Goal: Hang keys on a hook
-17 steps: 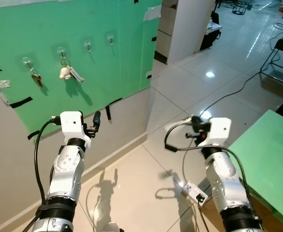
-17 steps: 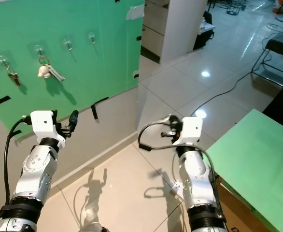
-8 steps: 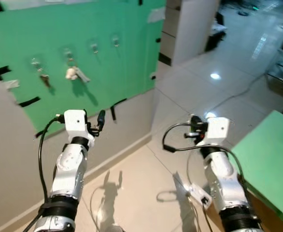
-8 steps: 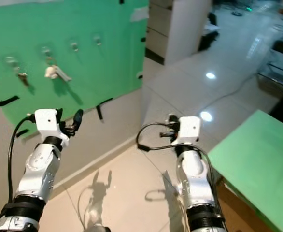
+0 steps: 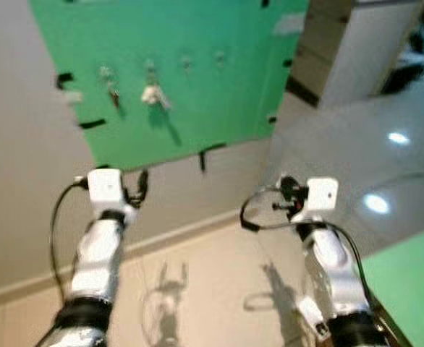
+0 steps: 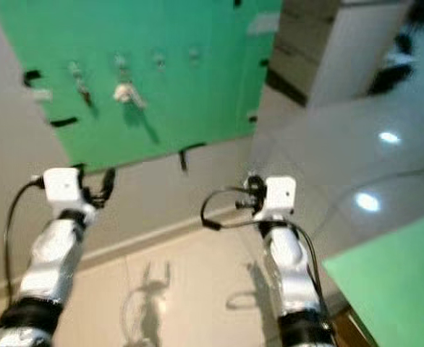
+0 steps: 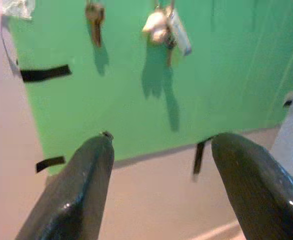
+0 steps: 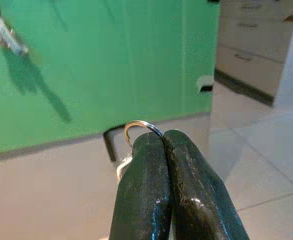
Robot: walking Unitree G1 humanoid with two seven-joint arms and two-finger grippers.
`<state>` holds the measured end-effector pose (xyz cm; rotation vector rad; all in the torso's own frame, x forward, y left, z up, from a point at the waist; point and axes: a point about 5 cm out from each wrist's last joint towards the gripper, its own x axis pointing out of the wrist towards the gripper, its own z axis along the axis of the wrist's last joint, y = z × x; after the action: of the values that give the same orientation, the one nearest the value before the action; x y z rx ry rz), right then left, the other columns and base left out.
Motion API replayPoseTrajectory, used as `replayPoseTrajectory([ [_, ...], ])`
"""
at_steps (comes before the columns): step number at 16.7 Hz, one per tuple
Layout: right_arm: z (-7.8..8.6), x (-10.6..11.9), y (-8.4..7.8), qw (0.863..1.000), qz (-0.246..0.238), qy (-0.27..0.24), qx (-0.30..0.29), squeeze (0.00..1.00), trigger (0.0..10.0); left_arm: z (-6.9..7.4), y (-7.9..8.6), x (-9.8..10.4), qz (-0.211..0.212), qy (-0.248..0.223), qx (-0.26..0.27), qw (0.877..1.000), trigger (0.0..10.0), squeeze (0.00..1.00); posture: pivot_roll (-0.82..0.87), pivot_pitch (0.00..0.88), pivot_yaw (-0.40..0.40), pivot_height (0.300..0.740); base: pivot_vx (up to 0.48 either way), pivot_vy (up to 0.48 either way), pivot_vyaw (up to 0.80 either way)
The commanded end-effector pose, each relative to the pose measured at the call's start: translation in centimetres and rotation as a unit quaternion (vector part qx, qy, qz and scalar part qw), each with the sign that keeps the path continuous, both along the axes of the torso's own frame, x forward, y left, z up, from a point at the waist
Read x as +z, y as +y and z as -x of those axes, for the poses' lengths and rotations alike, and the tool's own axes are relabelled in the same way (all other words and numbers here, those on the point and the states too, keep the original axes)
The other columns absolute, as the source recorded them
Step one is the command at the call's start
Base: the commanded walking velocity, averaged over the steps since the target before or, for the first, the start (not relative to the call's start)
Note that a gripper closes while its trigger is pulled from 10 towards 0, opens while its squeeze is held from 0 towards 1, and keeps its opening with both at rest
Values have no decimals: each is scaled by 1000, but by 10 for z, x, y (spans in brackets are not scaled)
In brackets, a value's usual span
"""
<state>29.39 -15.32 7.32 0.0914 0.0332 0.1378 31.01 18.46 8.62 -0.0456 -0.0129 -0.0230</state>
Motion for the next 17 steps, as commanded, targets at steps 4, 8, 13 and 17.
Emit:
replayPoseTrajectory([
  [4,-2,-3,0,1000,-1,14,7,0,10000,5,-5,-4,-29,16,-24,999,10000,0,-23,0,9,740,0,0,489],
  [8,0,-7,-13,999,-1,34,-11,0,10000,42,16,-40,-34,94,-52,994,10000,0,-9,0,-21,740,0,0,350],
  [13,9,-10,-16,999,-1,30,-10,0,10000,25,1,-5,-22,15,-58,998,10000,0,-22,0,-10,740,93,0,235],
  [17,3,-4,-14,1000,3,21,-4,0,10000,23,-9,4,-21,-1,-71,997,10000,0,-16,0,-9,740,477,0,534],
])
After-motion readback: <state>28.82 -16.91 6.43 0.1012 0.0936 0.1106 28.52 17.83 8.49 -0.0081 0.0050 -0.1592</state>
